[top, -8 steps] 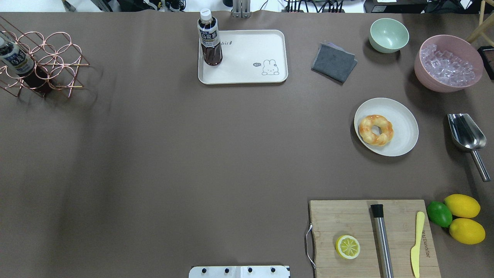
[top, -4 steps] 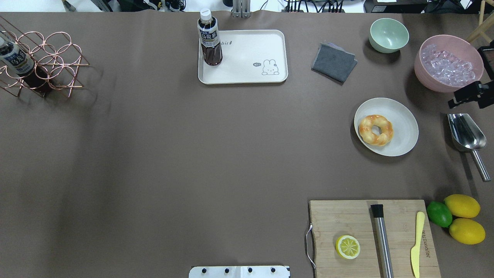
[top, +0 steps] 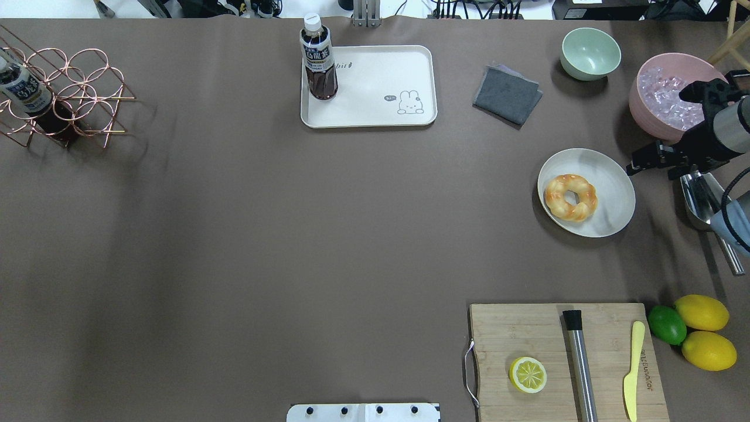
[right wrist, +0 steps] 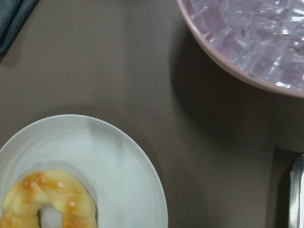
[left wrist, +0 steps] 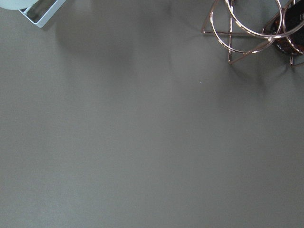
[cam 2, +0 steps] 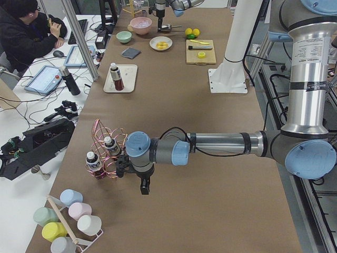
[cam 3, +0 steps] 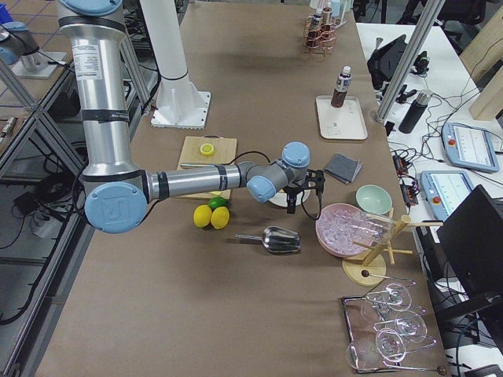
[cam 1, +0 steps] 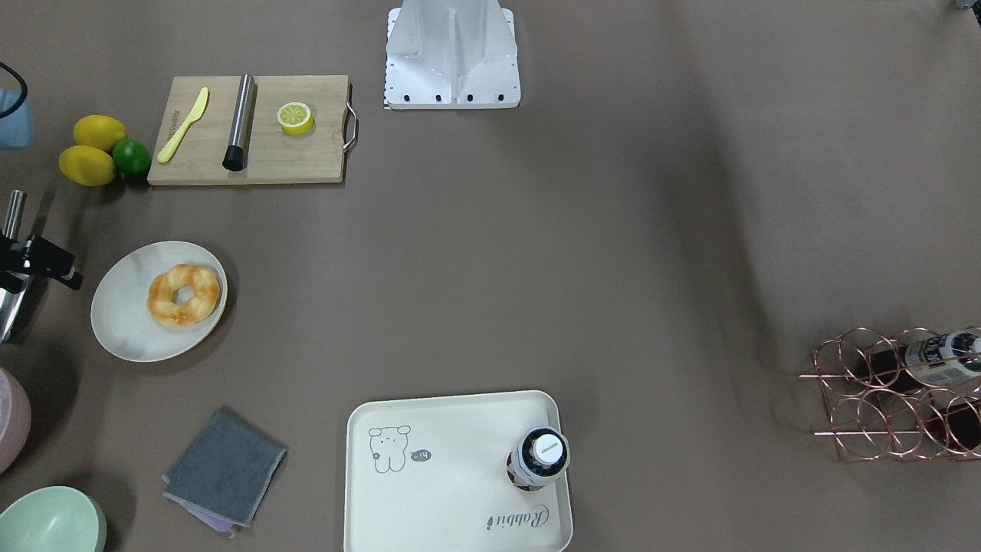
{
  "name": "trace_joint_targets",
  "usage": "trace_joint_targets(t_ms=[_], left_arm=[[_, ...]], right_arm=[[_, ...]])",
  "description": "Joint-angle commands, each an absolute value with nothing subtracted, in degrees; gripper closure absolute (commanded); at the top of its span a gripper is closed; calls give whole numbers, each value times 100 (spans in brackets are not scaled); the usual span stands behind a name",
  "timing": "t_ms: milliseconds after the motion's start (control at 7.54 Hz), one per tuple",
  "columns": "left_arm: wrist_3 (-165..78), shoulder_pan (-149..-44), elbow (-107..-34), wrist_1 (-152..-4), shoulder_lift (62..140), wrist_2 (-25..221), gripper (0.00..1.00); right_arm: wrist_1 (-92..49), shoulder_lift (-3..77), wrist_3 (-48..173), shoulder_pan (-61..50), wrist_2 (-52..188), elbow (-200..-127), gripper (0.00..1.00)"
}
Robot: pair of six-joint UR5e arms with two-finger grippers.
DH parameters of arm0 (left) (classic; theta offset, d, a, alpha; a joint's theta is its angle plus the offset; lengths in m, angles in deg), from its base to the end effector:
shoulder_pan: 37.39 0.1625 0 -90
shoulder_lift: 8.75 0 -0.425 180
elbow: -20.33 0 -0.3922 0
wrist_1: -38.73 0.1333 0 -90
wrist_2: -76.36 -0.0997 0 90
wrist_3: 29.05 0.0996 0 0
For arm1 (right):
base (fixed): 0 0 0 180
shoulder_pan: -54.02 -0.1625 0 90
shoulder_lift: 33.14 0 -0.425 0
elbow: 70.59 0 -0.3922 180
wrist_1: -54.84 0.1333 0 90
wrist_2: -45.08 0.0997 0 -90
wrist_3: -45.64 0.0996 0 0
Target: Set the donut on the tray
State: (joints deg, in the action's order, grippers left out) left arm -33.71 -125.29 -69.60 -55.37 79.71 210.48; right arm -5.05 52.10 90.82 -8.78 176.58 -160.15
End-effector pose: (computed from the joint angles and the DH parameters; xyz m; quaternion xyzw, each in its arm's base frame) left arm -0.0462 -0.4854 0.6655 -0.0020 0.3760 -0.0125 0.9265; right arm -0.1919 -0.5206 0.5616 0.0235 -0.4365 0.0360 0.8987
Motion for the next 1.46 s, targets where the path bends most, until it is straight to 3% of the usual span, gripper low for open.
trace_joint_targets(t_ms=[0,929,1061,1194,1327], left_arm=[[-3371,-12529,-6914,-5540,7975,21048,2],[-3371,-12529,-6932,-5549,8028,20749,2],[-3371,-12520,-6923,-5540,8028,20749,2],[-3371,-12511,-6932,-5540,8028,20749,2],[-3371,-12511,-6932,-5540,8011,20749,2]], right_arm=[[-404,5062,9249,-601,17543,-15726,0],[-404,5097,9231,-355,17305,-15515,1],[-404,5080,9283,-346,17192,-15514,14],[-404,5080,9371,-346,17191,-15514,80],[-395,5088,9372,-346,17225,-15523,100]])
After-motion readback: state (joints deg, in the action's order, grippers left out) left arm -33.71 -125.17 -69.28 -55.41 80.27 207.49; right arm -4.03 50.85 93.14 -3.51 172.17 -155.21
